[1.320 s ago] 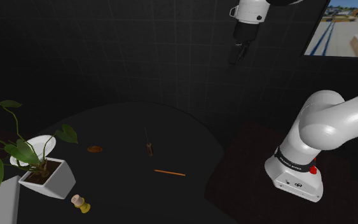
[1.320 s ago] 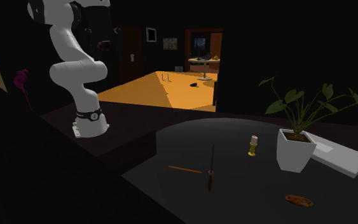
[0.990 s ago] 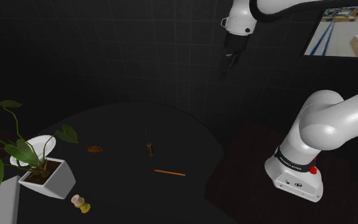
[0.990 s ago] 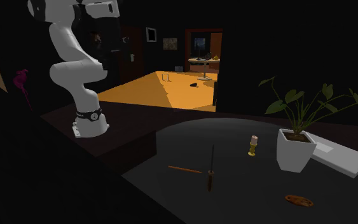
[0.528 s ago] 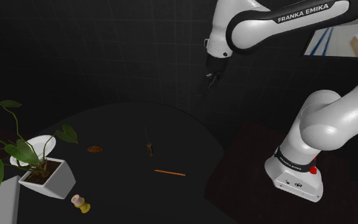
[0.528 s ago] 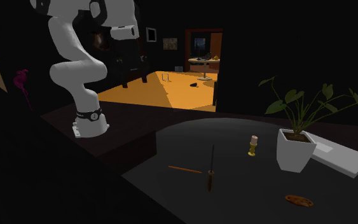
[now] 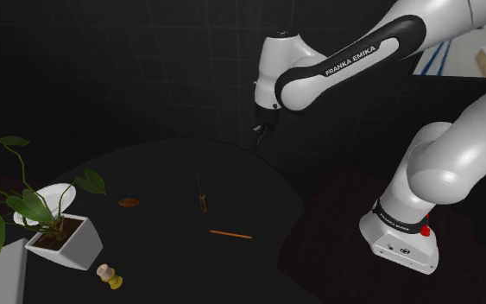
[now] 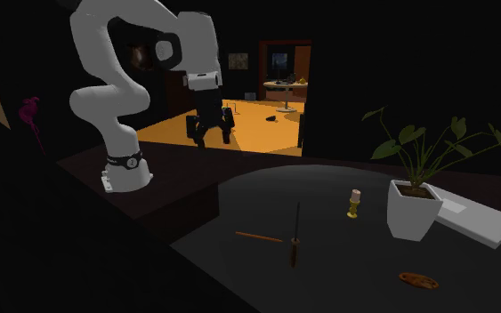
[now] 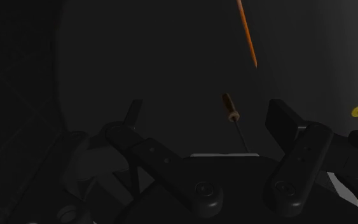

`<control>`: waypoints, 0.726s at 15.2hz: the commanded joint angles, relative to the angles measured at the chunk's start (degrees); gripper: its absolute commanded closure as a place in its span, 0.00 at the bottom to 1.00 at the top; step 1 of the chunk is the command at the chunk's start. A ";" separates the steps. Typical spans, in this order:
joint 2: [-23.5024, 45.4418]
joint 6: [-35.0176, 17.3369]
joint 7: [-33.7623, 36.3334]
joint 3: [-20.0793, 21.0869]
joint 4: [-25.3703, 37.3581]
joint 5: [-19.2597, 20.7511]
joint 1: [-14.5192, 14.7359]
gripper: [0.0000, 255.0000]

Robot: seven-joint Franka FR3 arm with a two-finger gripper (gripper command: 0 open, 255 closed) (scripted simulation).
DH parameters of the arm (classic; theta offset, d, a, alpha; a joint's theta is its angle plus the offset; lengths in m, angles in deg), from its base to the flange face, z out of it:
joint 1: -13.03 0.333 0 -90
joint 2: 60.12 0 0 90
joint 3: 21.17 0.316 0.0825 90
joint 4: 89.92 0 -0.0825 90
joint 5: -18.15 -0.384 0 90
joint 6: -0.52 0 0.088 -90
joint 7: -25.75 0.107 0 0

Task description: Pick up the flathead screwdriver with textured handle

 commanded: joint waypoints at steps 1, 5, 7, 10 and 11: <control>4.22 -4.31 2.52 1.76 0.41 1.09 -0.05 0.00; 13.83 -11.28 8.31 4.46 3.50 5.95 -0.96 0.00; 18.81 -14.15 12.05 5.24 5.61 9.68 -1.17 0.00; 26.33 -17.50 18.35 5.12 9.51 16.39 -0.50 0.00; 28.80 -18.36 20.47 4.71 11.00 18.67 0.06 0.00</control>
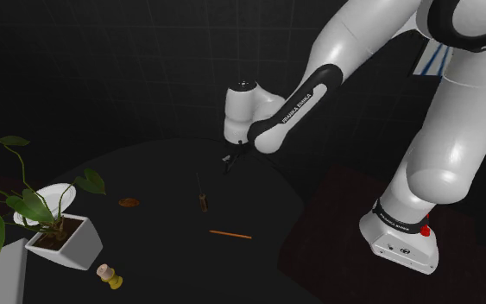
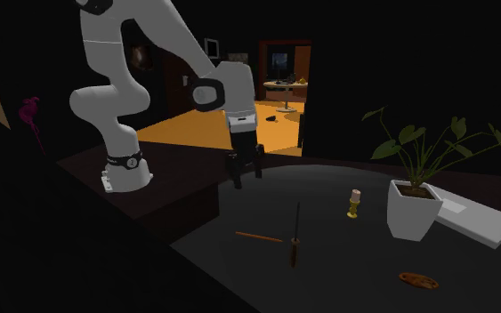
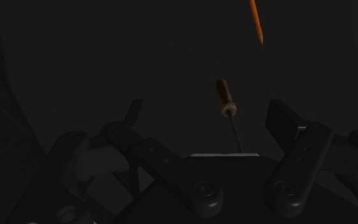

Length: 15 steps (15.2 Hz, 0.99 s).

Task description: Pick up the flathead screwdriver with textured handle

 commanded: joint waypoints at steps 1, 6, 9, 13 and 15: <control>4.97 -1.89 4.40 -0.83 2.85 4.66 1.22 0.00; 16.73 -4.39 12.45 -5.07 11.86 12.92 6.27 0.00; 23.52 -5.12 15.50 -7.58 18.06 15.64 9.37 0.00; 32.55 -5.21 18.02 -10.10 27.32 17.49 12.74 0.00; 36.49 -4.92 18.65 -10.89 31.70 17.82 13.92 0.00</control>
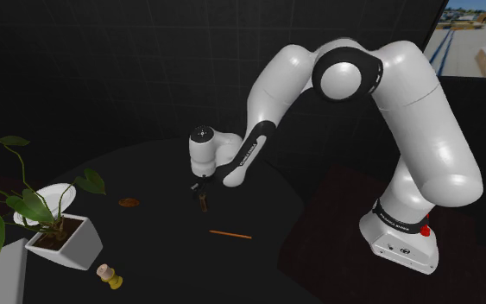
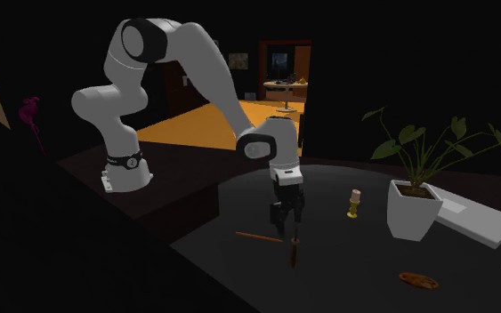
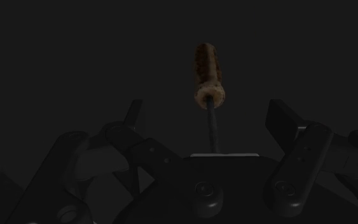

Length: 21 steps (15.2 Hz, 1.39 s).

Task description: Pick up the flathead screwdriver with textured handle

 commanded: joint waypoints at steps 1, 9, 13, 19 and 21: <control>2.97 -0.18 0.86 -0.73 2.86 0.42 1.12 0.00; 7.58 -2.65 2.17 -2.24 5.14 1.39 2.24 0.00; 7.59 -2.61 2.19 -2.22 5.20 1.37 2.27 1.00; 7.58 -2.65 2.17 -2.24 5.14 1.39 2.24 1.00; 6.15 -1.93 1.80 -1.80 4.38 1.13 1.91 1.00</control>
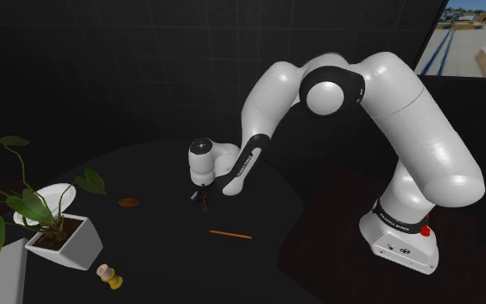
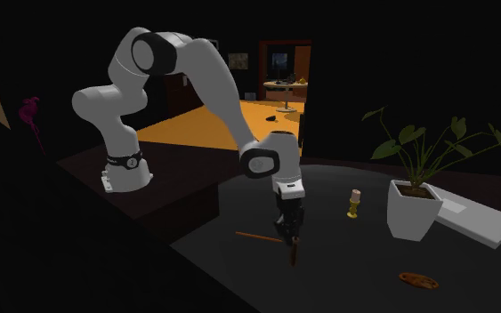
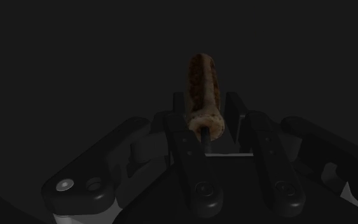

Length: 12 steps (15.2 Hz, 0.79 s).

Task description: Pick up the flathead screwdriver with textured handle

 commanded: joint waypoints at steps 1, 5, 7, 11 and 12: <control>-1.19 0.69 -0.32 0.39 -0.56 -0.25 -0.26 1.00; -3.96 2.24 -1.14 1.33 -1.86 -0.89 -0.96 1.00; -5.32 3.06 -1.58 1.81 -2.43 -1.25 -1.31 1.00; -7.96 4.75 -2.51 2.78 -3.44 -2.05 -2.02 1.00; -8.61 5.19 -2.76 3.02 -3.66 -2.27 -2.19 1.00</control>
